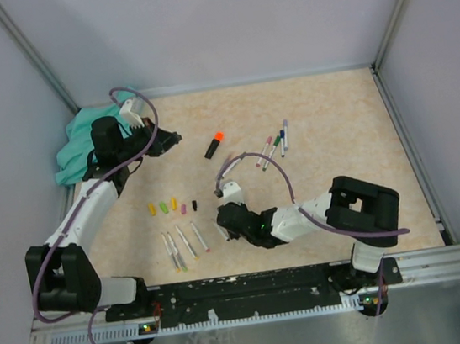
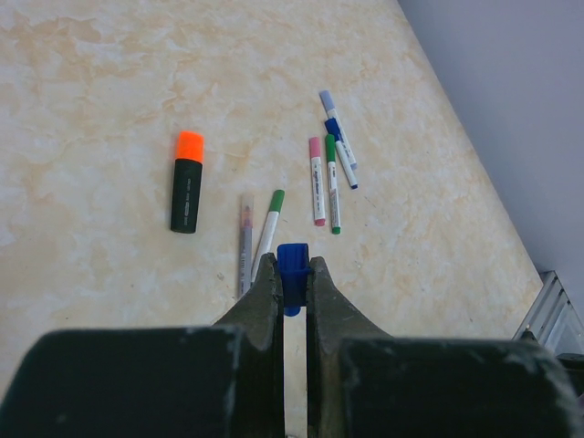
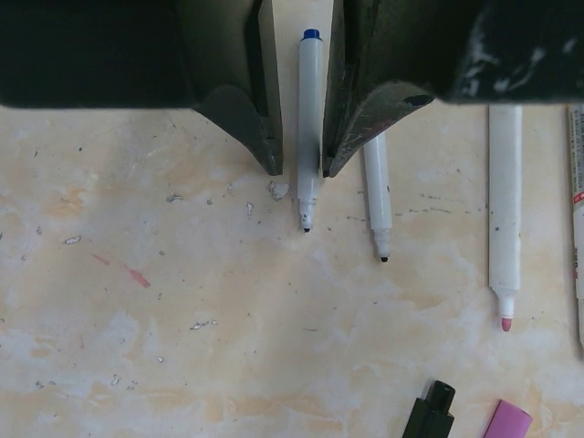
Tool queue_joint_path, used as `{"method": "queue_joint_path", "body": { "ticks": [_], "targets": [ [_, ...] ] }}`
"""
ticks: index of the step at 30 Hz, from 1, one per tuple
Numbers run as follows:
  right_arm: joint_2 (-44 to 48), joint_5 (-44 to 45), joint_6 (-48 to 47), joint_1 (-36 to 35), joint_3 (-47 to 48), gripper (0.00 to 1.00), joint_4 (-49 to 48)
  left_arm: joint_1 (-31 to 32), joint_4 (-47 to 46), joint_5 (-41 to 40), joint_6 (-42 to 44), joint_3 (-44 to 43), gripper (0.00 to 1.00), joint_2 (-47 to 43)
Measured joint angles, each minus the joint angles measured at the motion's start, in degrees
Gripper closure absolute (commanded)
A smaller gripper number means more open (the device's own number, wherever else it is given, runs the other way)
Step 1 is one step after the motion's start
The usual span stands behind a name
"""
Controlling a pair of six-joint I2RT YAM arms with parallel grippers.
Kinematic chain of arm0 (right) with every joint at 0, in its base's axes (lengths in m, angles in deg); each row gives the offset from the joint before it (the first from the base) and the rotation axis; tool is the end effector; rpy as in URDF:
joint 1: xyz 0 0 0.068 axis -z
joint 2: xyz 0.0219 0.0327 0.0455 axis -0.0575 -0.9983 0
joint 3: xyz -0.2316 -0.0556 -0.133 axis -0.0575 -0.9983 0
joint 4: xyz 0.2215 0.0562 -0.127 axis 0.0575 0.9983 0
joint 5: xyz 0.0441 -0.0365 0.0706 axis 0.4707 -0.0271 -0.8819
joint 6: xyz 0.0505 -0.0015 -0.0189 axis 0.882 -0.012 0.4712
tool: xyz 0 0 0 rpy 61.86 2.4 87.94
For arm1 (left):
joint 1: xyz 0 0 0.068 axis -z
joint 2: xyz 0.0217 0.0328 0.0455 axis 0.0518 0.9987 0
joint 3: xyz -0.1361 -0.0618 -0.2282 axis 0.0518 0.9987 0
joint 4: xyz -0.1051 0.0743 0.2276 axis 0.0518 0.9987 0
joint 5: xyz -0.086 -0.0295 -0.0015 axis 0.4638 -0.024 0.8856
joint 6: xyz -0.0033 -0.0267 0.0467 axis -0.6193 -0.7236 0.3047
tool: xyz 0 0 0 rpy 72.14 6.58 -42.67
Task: Open the pen caps
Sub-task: Place the pen at the center of the board.
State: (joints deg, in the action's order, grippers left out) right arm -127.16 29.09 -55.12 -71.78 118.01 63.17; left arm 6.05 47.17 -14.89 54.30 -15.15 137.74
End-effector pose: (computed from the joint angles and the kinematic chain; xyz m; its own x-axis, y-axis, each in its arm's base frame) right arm 0.1332 0.2942 0.1418 -0.6044 -0.1961 -0.7722 -0.4535 0.8816 0.1310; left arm 0.3069 -0.0689 0.3098 -0.5123 -0.2193 -0.8303 0.5083 0.7019 -0.4990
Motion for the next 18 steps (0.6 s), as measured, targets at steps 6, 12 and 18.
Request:
{"method": "queue_joint_path", "body": {
  "ticks": [6, 12, 18],
  "targets": [
    [-0.09, -0.15, 0.2, 0.0, 0.22, 0.74, 0.15, 0.0, 0.0, 0.0, 0.0, -0.02, 1.0, 0.0],
    [-0.09, -0.22, 0.17, 0.0, 0.22, 0.74, -0.07, 0.13, 0.04, 0.9, -0.24, -0.13, 1.0, 0.04],
    [0.02, -0.42, -0.2, -0.02, 0.02, 0.73, -1.86, 0.55, 0.04, 1.64, -0.24, -0.31, 1.0, 0.2]
  ]
}}
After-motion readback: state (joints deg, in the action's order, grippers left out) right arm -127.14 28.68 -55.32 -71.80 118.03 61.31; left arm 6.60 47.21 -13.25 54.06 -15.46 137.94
